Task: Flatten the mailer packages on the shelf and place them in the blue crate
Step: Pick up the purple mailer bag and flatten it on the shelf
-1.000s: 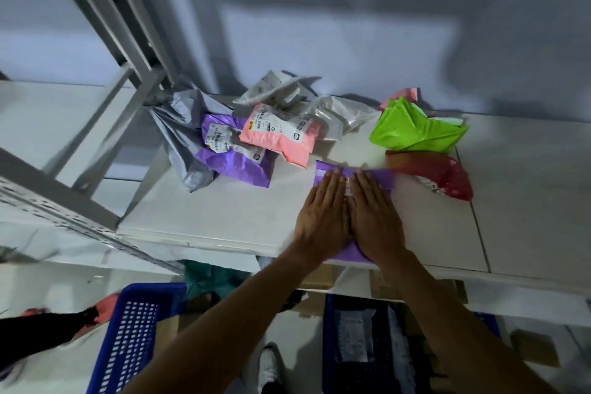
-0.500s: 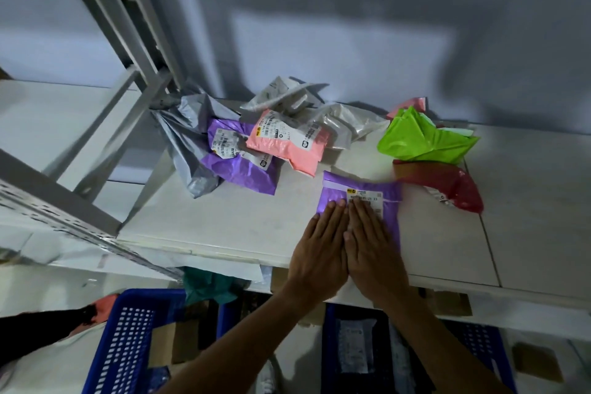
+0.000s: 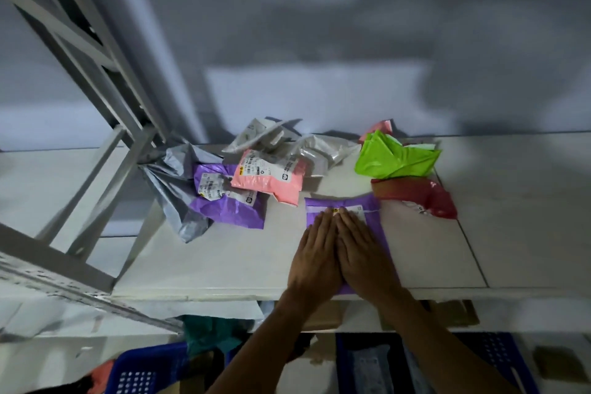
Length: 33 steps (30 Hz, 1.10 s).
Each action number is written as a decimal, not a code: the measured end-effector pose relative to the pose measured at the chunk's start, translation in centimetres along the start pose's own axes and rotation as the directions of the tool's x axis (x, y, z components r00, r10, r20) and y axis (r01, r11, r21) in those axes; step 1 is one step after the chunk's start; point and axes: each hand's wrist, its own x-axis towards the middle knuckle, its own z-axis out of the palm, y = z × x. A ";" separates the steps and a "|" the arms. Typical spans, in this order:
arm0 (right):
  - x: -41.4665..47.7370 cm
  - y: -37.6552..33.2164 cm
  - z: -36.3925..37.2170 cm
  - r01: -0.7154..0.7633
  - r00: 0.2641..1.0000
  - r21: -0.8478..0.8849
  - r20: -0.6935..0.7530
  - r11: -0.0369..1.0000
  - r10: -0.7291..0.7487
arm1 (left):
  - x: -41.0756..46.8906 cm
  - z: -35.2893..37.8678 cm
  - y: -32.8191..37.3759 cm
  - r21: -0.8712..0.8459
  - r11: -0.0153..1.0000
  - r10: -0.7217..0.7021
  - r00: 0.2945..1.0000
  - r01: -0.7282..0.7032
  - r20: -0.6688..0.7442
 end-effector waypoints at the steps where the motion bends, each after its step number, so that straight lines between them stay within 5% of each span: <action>1: 0.0 -0.2 0.2 -0.051 0.999 0.052 -0.014 0.997 0.052 | -0.2 0.5 -0.4 0.015 1.000 0.017 1.000 -0.017 -0.009; 5: 0.4 -0.4 0.0 -0.124 0.988 0.130 -0.073 0.984 0.134 | -0.2 1.0 -0.9 0.045 0.997 0.060 0.998 -0.059 -0.013; 14: 1.8 0.1 -1.0 -0.054 0.992 0.052 -0.110 0.997 0.060 | 1.2 -0.1 -1.0 0.071 0.997 0.034 0.999 -0.036 0.028; 20: 1.7 1.0 0.1 -0.226 0.974 0.139 0.013 0.964 0.226 | 1.9 0.5 -0.3 0.045 0.998 -0.032 0.996 0.036 -0.082; 33: 1.5 0.7 0.0 -0.302 0.953 0.133 0.040 0.944 0.300 | 2.1 1.1 -0.6 0.182 0.978 -0.106 0.994 0.106 -0.007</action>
